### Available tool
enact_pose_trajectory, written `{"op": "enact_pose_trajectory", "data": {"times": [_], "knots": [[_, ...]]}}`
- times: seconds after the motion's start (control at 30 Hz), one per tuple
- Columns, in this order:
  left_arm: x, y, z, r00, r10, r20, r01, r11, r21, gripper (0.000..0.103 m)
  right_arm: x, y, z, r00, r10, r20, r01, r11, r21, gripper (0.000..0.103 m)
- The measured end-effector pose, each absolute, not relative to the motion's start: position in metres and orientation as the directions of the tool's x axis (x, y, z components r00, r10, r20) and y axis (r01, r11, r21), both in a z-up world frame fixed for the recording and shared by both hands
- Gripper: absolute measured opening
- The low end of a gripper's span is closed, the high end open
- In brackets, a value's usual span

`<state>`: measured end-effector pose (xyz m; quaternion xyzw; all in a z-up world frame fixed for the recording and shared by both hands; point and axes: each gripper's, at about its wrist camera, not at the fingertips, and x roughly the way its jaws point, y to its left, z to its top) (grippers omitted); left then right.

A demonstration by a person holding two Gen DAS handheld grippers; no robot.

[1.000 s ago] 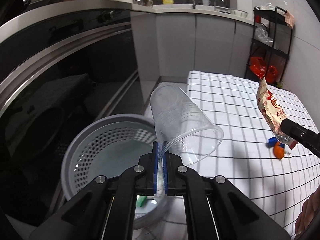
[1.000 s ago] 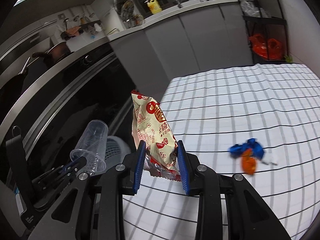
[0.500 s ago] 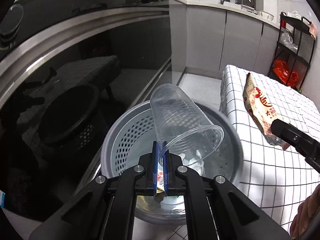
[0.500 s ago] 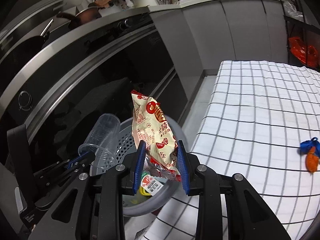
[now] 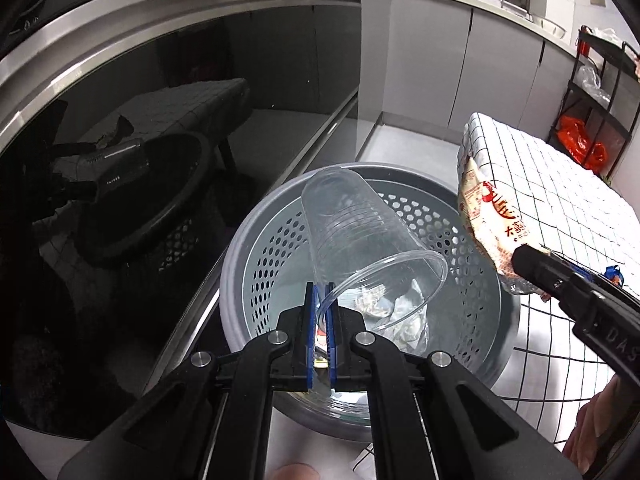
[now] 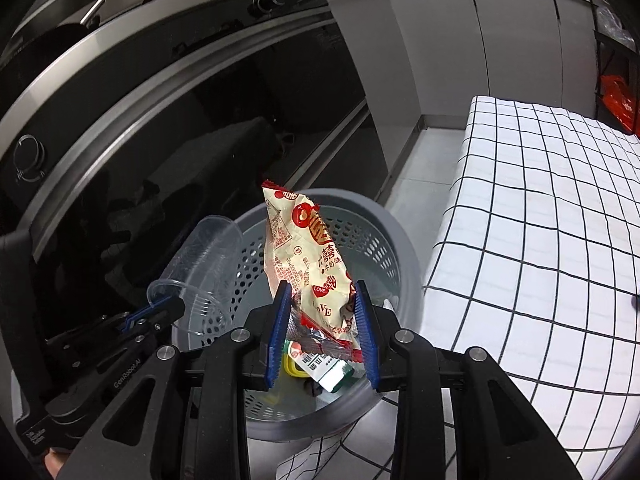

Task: Collect trash
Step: 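Carry the cup and wrapper to the wastebasket and open both tools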

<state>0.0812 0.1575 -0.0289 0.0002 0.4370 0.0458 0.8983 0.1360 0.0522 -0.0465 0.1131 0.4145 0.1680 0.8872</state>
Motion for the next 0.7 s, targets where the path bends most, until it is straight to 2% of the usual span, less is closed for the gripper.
{"op": "enact_pose_trajectory", "data": {"times": [0.2,0.57,0.67,0.7], "knots": [[0.0815,0.1630,-0.0288,0.610,0.089,-0.787,-0.086,0.995,0.046,0.006,0.1416,0.0578,-0.0539,0.578,0.385,-0.719,-0.205,0.922,0.329,0.031],[0.0826,0.1656,-0.0309,0.597,0.080,-0.798,-0.092,0.995,0.031,0.009,0.1400,0.0583,-0.0549,0.587,0.399,-0.705,-0.217,0.916,0.338,0.033],[0.0832,0.1669,-0.0316,0.596,0.078,-0.799,-0.093,0.995,0.027,0.010,0.1400,0.0562,-0.0546,0.590,0.401,-0.701,-0.213,0.915,0.344,0.040],[0.0835,0.1671,-0.0319,0.595,0.080,-0.800,-0.095,0.995,0.028,0.014,0.1400,0.0555,-0.0545,0.590,0.402,-0.700,-0.212,0.914,0.345,0.041]]}}
